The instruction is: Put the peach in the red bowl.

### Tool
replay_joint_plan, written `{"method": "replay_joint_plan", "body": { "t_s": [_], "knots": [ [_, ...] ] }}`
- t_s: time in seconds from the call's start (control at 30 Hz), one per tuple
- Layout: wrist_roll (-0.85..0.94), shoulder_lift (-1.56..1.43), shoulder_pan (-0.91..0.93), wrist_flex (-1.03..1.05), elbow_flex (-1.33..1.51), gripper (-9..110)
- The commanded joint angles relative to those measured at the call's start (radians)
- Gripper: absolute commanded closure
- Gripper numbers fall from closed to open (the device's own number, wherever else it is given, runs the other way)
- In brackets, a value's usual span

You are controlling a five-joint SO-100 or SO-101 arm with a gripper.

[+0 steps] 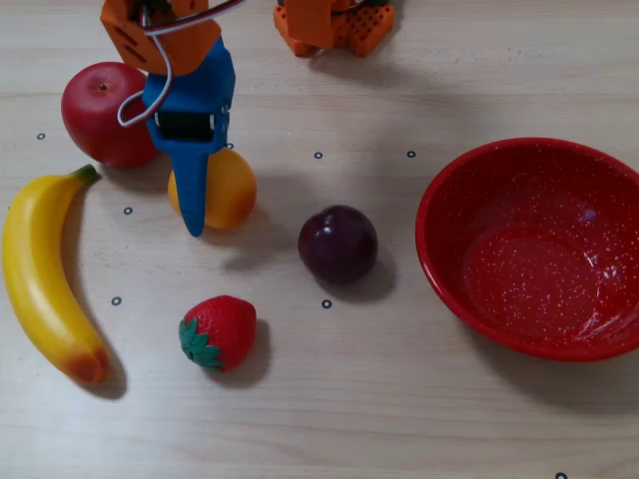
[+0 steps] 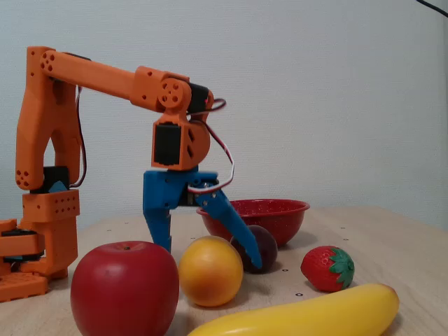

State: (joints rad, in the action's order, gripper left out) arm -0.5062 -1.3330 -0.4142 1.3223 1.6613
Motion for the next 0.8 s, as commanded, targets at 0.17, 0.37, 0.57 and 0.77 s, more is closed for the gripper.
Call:
{"method": "replay_joint_plan", "body": {
  "t_s": [0.17, 0.37, 0.57, 0.77],
  "knots": [
    [-0.043, 0.003, -0.012, -0.041, -0.008, 50],
    [-0.06, 0.015, -0.009, -0.072, -0.002, 50],
    [-0.094, 0.032, -0.014, -0.074, -0.003, 68],
    [-0.098, 0.04, -0.031, -0.055, -0.014, 99]
  ]
}}
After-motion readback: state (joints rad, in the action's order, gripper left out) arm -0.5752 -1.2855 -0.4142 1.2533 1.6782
